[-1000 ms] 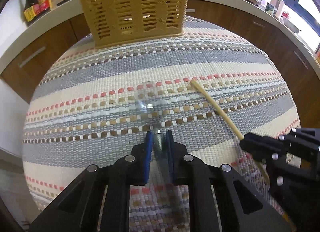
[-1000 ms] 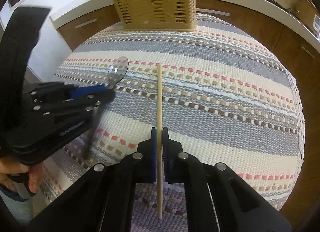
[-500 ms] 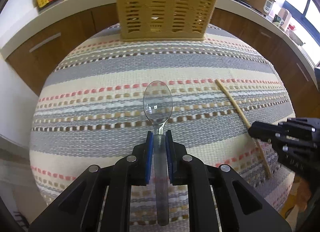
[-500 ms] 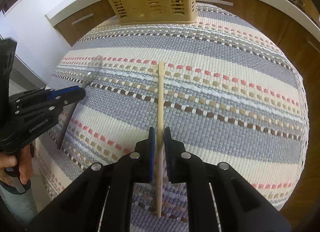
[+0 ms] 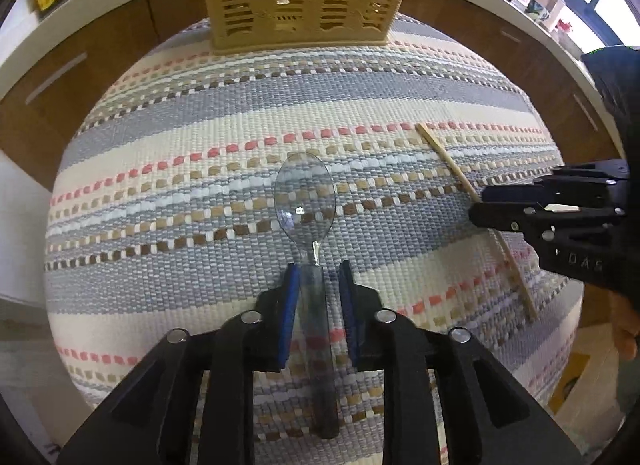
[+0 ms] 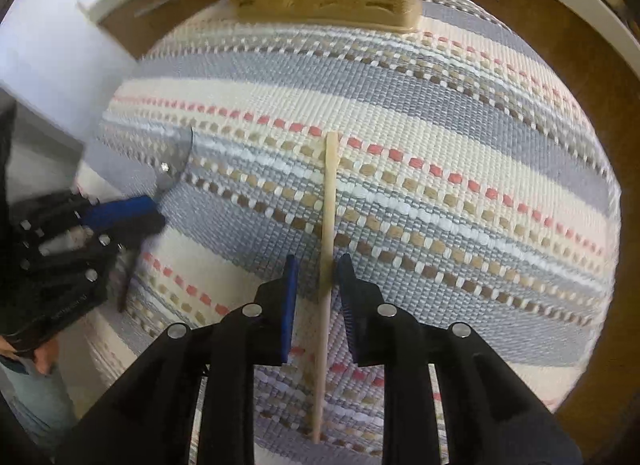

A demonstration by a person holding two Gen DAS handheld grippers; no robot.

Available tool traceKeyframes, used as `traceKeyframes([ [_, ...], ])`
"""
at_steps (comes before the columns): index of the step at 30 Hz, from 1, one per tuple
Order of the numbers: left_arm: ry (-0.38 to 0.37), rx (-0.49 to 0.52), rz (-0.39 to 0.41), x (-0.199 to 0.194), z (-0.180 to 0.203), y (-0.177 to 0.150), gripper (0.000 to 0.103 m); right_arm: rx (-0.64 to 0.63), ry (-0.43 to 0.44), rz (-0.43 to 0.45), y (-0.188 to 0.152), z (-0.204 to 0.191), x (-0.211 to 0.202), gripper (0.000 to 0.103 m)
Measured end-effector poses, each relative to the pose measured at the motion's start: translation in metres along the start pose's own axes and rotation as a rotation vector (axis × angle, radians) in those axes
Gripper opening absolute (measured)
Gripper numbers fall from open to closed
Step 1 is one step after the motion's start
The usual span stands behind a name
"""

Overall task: Organize utensils
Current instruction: 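Lift the clear spoon and chopstick and carry them over the yellow basket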

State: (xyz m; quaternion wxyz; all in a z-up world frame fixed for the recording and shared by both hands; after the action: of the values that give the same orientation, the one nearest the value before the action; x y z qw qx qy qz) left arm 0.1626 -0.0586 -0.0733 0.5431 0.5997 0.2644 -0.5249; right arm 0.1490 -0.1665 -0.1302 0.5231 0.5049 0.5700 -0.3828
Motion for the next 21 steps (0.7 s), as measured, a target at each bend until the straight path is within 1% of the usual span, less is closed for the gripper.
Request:
traceKeyframes([
  [1,0.013,0.002,0.004,0.002,0.001,0.002,0.01,-0.025,-0.029,-0.007,0.001,-0.004,0.001,0.01],
  [2,0.021,0.01,0.013,0.002,0.002,0.003,0.01,-0.04,-0.038,-0.01,0.002,-0.008,0.003,0.005],
  [4,0.027,0.006,0.029,0.002,0.003,0.003,0.01,-0.067,-0.048,-0.002,0.004,-0.015,0.004,0.004],
  [6,0.024,-0.002,0.058,-0.001,0.003,0.006,0.01,-0.077,-0.035,0.017,0.005,-0.02,0.001,0.004],
  [7,0.022,-0.009,0.074,-0.004,0.001,0.008,0.01,-0.082,-0.01,0.056,0.009,-0.024,-0.005,0.004],
  [10,-0.008,-0.032,0.165,-0.025,-0.002,0.021,0.01,-0.099,0.035,0.142,0.015,-0.035,-0.026,0.004],
  [11,-0.009,-0.046,0.197,-0.034,-0.005,0.027,0.01,-0.11,0.056,0.193,0.021,-0.04,-0.039,0.004],
  [13,-0.024,-0.055,0.282,-0.055,-0.007,0.04,0.01,-0.124,0.071,0.273,0.032,-0.046,-0.061,0.004],
  [16,-0.014,-0.089,0.423,-0.092,-0.015,0.067,0.01,-0.114,0.137,0.39,0.052,-0.05,-0.094,0.004],
  [17,-0.022,-0.102,0.484,-0.107,-0.018,0.079,0.01,-0.113,0.145,0.425,0.058,-0.049,-0.102,0.004],
  [18,-0.032,-0.111,0.527,-0.118,-0.019,0.089,0.01,-0.108,0.146,0.471,0.066,-0.046,-0.114,0.004],
  [19,-0.05,-0.115,0.587,-0.133,-0.021,0.102,0.01,-0.103,0.17,0.517,0.074,-0.044,-0.126,0.004],
  [21,-0.065,-0.109,0.678,-0.157,-0.02,0.118,0.01,-0.084,0.21,0.589,0.089,-0.039,-0.146,0.004],
])
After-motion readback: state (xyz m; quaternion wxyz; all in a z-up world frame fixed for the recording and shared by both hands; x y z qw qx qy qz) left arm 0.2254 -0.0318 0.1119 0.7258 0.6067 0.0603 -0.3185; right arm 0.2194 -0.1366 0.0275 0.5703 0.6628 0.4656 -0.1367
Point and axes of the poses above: each gripper's, at about its wrist camera, not at the fingertips, and x roughly the way its jaws point, z to its right, y to its top, the point moved 7 cm from there along x, roughly the way its jaws point, and after that the axes turned 2 degrees about z, right-handed, at the moved point
